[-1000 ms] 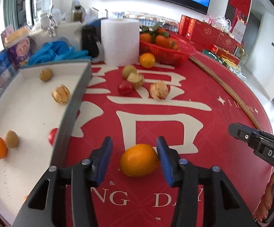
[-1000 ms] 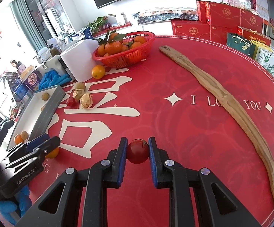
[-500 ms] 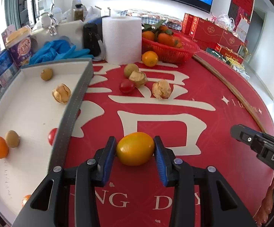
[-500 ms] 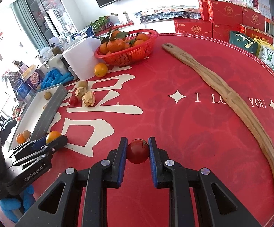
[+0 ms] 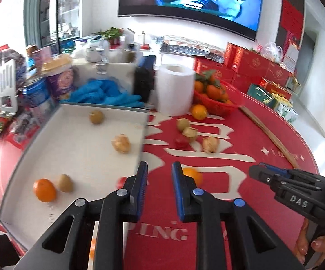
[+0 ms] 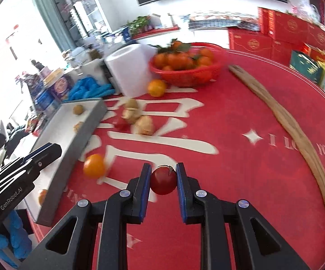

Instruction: Organize fruits

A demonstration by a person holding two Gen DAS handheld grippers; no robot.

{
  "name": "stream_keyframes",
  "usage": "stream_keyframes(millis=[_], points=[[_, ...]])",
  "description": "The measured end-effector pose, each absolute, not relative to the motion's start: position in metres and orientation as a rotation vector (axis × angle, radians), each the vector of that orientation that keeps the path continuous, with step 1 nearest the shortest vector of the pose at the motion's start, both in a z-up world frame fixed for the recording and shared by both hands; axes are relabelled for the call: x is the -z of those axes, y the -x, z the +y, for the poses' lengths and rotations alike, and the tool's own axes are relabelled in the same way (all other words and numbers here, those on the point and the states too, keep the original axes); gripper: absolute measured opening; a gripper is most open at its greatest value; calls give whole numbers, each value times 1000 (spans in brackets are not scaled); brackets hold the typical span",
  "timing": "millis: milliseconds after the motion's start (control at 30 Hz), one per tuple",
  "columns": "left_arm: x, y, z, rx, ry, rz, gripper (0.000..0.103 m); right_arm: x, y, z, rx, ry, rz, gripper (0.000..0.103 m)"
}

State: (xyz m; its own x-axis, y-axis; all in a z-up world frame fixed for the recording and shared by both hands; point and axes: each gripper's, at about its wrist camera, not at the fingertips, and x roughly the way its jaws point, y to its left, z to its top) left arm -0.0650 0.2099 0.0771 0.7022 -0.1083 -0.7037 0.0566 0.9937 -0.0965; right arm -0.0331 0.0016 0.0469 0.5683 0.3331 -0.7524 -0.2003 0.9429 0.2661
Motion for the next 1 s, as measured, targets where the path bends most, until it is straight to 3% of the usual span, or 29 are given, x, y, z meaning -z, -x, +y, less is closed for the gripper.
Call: stream_keyframes(millis=[200, 333, 433, 733, 1000], points=[[-71, 72, 234, 108, 94, 802, 28, -54, 27, 21, -340, -142, 907, 23], [-66, 73, 213, 179, 51, 812, 61, -45, 27, 16, -316, -147, 932, 23], [-62, 62, 184, 232, 24, 823, 68, -37, 28, 7, -295, -158, 949, 23], [-22, -18, 143, 196, 129, 979, 72, -30, 37, -38, -233, -226, 948, 23], [-19, -31, 127, 132, 117, 992, 71, -24, 36, -56, -234, -268, 947, 23]])
